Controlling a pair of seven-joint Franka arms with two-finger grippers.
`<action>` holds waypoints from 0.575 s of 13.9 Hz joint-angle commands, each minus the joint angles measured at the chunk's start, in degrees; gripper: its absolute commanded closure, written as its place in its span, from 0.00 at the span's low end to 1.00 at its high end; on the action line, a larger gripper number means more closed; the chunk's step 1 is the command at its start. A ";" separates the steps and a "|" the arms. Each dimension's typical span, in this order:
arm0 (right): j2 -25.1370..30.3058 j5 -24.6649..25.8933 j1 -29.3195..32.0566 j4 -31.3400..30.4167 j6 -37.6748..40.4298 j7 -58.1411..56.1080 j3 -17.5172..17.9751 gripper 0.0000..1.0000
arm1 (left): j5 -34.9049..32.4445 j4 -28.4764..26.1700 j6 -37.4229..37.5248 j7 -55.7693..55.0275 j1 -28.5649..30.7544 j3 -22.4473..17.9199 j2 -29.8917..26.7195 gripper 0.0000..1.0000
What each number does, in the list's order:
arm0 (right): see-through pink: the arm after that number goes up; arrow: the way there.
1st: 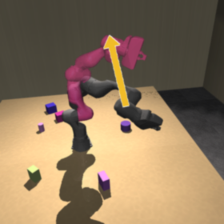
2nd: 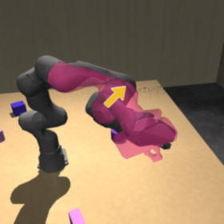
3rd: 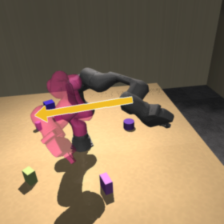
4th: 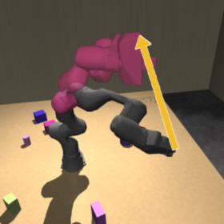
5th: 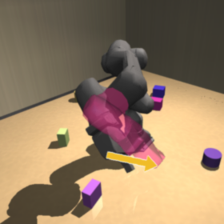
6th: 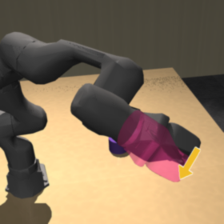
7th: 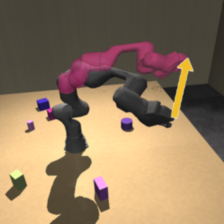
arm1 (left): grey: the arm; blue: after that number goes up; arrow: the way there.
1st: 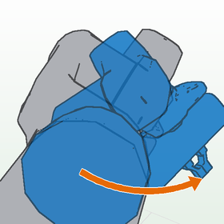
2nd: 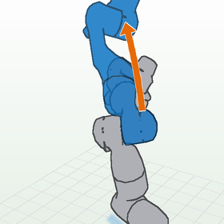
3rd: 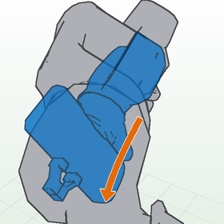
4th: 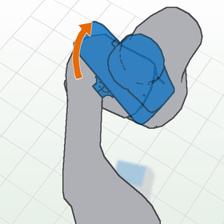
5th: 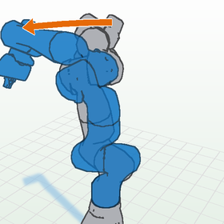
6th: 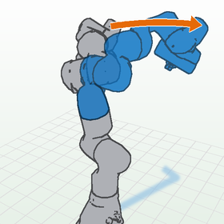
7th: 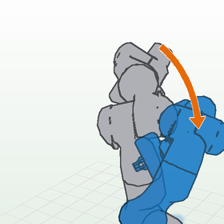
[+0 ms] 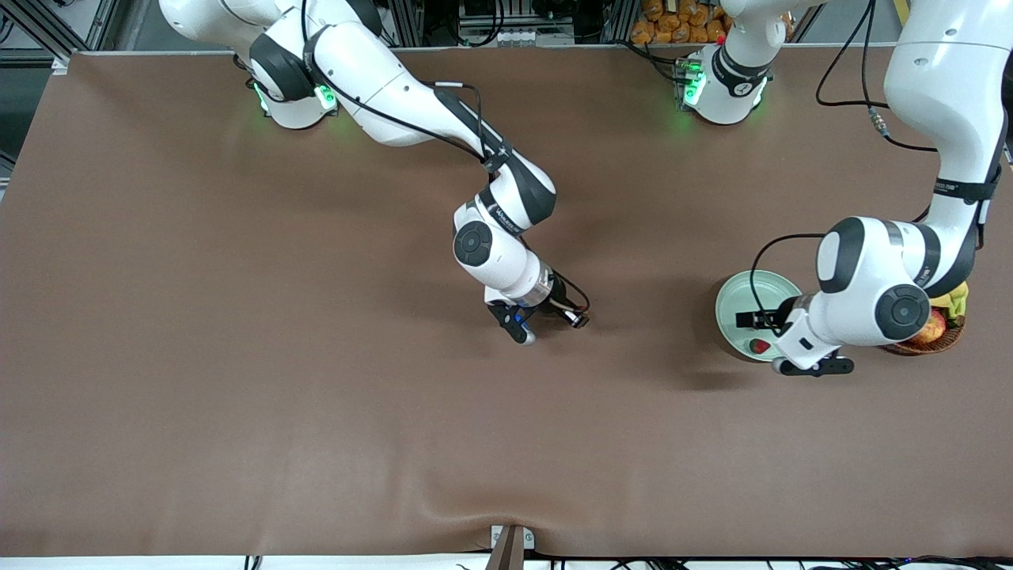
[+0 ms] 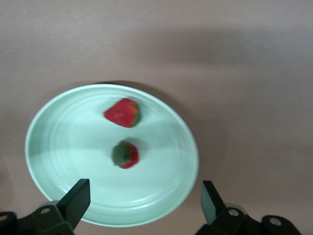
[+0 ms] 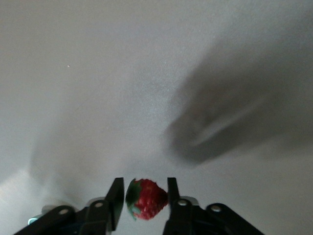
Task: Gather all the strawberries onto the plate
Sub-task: 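Grasp the third strawberry with the right gripper and carry it mid-table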
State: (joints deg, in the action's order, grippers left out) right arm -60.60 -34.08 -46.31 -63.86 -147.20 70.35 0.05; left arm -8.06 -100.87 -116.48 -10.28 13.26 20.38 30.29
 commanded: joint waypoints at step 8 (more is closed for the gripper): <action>5.75 4.46 5.25 0.23 15.08 -0.29 -4.52 0.00 | 3.84 0.85 0.56 -8.59 -3.13 3.53 -0.76 0.00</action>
State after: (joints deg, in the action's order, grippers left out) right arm -58.27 -30.94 -44.38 -62.66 -137.70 70.36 -4.12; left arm -5.16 -100.53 -116.31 -15.15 12.10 23.51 29.63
